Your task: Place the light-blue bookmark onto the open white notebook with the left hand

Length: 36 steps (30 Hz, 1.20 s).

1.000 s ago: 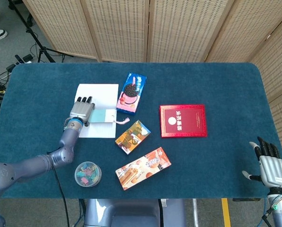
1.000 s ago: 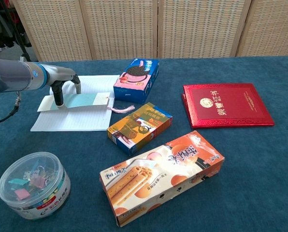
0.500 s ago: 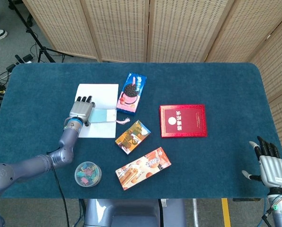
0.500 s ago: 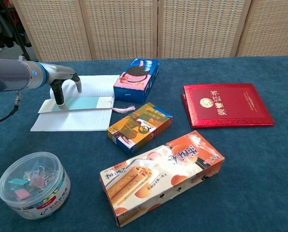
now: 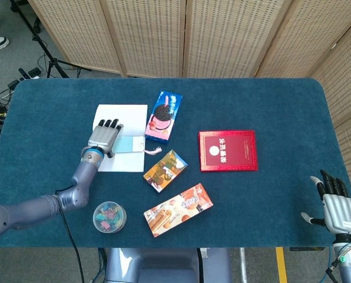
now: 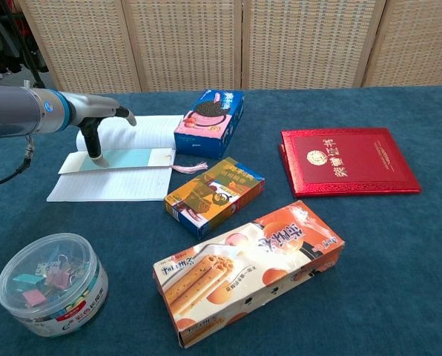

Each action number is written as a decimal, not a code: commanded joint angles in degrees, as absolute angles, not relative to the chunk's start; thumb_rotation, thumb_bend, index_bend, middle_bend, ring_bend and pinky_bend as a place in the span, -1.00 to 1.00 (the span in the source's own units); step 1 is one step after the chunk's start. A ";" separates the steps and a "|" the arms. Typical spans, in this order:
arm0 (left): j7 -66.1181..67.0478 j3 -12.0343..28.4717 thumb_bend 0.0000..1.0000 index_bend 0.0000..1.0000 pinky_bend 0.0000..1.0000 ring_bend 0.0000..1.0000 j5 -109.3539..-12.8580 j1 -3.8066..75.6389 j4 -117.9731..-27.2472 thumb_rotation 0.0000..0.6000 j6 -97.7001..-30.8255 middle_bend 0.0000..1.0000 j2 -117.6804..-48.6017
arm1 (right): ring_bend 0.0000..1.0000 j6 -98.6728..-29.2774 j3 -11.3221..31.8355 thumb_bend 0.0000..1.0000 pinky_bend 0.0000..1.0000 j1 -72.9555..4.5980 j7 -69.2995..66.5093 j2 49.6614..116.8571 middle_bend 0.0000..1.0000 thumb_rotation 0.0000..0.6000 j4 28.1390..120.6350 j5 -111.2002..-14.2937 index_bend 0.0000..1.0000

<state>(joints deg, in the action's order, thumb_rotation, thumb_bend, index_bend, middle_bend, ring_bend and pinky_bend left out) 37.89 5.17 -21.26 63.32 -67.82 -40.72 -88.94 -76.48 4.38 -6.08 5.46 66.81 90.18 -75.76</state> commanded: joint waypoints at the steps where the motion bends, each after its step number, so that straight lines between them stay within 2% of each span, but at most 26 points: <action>1: 35.65 5.26 -0.56 -0.87 -1.00 -1.00 -24.16 61.91 -74.28 1.00 -40.76 -1.00 -84.61 | -1.00 -76.57 4.35 -0.79 -1.00 -6.03 5.38 66.76 -1.00 1.00 90.20 -75.86 -0.76; 8: 35.82 2.33 -0.54 -0.91 -1.00 -1.00 -24.67 61.55 -86.90 1.00 -40.38 -1.00 -75.00 | -1.00 -76.91 4.16 -0.79 -1.00 -5.92 5.55 66.67 -1.00 1.00 90.61 -76.41 -0.76; 13: 36.12 -0.34 -0.53 -0.93 -1.00 -1.00 -22.55 62.11 -90.49 1.00 -39.85 -1.00 -71.65 | -1.00 -77.61 3.83 -0.79 -1.00 -5.61 5.74 66.58 -1.00 1.00 91.06 -77.19 -0.76; 26: 35.70 -6.07 -0.51 -0.93 -1.00 -1.00 -18.70 62.91 -87.97 1.00 -38.11 -1.00 -72.86 | -1.00 -78.65 3.37 -0.79 -1.00 -5.09 5.88 66.23 -1.00 1.00 92.06 -78.43 -0.76; 36: 33.91 -7.57 -0.51 -0.93 -1.00 -1.00 -17.14 64.11 -84.66 1.00 -36.13 -1.00 -75.04 | -1.00 -78.58 3.46 -0.79 -1.00 -5.06 5.78 66.14 -1.00 1.00 92.07 -78.35 -0.76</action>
